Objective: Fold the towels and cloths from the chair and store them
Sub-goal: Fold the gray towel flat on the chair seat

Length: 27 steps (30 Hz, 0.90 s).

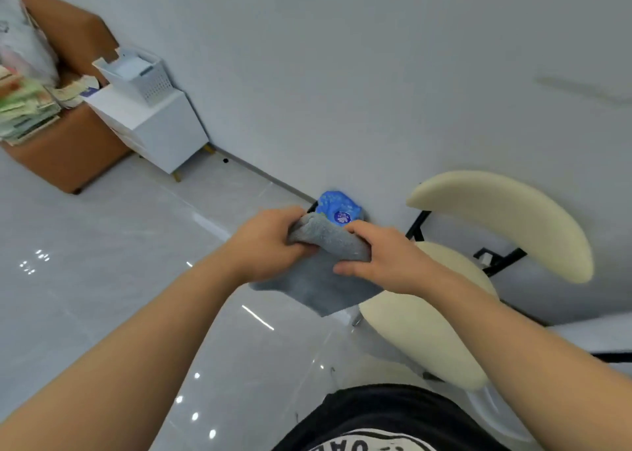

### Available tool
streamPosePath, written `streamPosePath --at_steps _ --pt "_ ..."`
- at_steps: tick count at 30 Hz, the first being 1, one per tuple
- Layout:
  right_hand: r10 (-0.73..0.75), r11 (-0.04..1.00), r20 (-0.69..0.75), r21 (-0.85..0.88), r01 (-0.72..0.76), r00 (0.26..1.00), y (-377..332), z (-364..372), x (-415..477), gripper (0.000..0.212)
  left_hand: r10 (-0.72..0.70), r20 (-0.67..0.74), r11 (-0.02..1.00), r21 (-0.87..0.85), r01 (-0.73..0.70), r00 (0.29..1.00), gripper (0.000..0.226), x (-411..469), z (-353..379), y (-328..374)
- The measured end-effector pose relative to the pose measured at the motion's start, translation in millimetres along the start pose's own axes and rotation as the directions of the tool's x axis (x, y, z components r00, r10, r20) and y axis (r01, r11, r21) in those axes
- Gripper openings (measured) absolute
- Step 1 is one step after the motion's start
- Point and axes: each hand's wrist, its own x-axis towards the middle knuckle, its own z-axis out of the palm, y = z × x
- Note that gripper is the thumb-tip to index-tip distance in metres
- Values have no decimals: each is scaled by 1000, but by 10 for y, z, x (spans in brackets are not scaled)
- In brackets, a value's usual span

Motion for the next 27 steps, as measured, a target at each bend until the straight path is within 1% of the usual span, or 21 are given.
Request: streamPosePath --at_steps 2,3,4,5,6,7,8,9,10,11,12,13,14,15,18,20,22,23,25,26,27 --pt "68 996 107 53 -74 992 -82 2 280 29 -26 -67 999 -45 23 997 16 39 -230 -162" --pt "86 991 129 91 -99 988 -95 10 436 27 -42 -101 997 -67 35 994 16 81 -354 -246" --pt "101 976 135 178 -124 986 -106 23 602 25 -59 -135 995 -86 48 989 17 131 -473 -339" --pt "107 938 125 316 -142 986 -109 40 766 27 -79 -167 993 -103 63 983 17 185 -586 -436" --pt "110 866 113 477 -150 988 -115 63 936 31 -98 -198 990 -119 75 975 15 252 -695 -543" --pt "108 761 114 629 -156 988 -120 103 1122 35 -115 -226 987 -134 86 967 11 333 -801 -663" --pt "100 632 128 758 -162 987 -143 152 1326 40 -133 -251 984 -150 97 959 9 435 -910 -793" --pt "94 500 135 850 -164 986 -172 211 1548 44 -155 -269 980 -166 112 951 14 557 -1027 -924" --pt "102 377 133 912 -162 986 -192 281 1794 50 -178 -282 975 -182 130 943 21 698 -1150 -1052" --pt "124 276 130 948 -160 984 -229 358 2052 58 -203 -295 969 -196 149 934 26 849 -1291 -1181" --pt "151 200 133 966 -162 980 -278 435 2316 66 -223 -307 964 -212 162 925 28 1007 -1439 -1304" --pt "167 157 142 973 -168 976 -355 499 2563 72 -244 -317 956 -238 172 917 28 1164 -1592 -1420" --pt "182 146 149 974 -176 972 -452 546 2803 71 -267 -325 947 -262 185 907 28 1323 -1755 -1535" --pt "198 161 147 970 -180 969 -559 577 3025 64 -291 -330 938 -281 201 898 28 1476 -1922 -1638" --pt "278 267 125 942 -201 952 -906 582 3678 42 -341 -341 921 -309 238 876 31 1862 -2416 -1965" --pt "311 356 65 917 -180 948 -1135 561 4114 40 -381 -333 906 -323 275 862 38 2079 -2725 -2237" --pt "319 432 -5 891 -141 948 -1345 561 4539 44 -457 -284 853 -409 324 843 47 2247 -3019 -2551" --pt "327 461 -40 879 -122 944 -1452 571 4757 44 -505 -231 793 -504 342 832 50 2311 -3161 -2708" --pt "355 501 -96 859 -103 930 -1659 593 5190 44 -572 -78 615 -699 364 817 52 2451 -3432 -3032" --pt "373 516 -110 850 -107 921 -1757 612 5398 45 -583 -13 528 -766 366 813 48 2516 -3564 -3191" --pt "384 526 -114 843 -116 916 -1858 645 5606 46 -583 28 462 -811 360 812 41 2587 -3699 -3364"
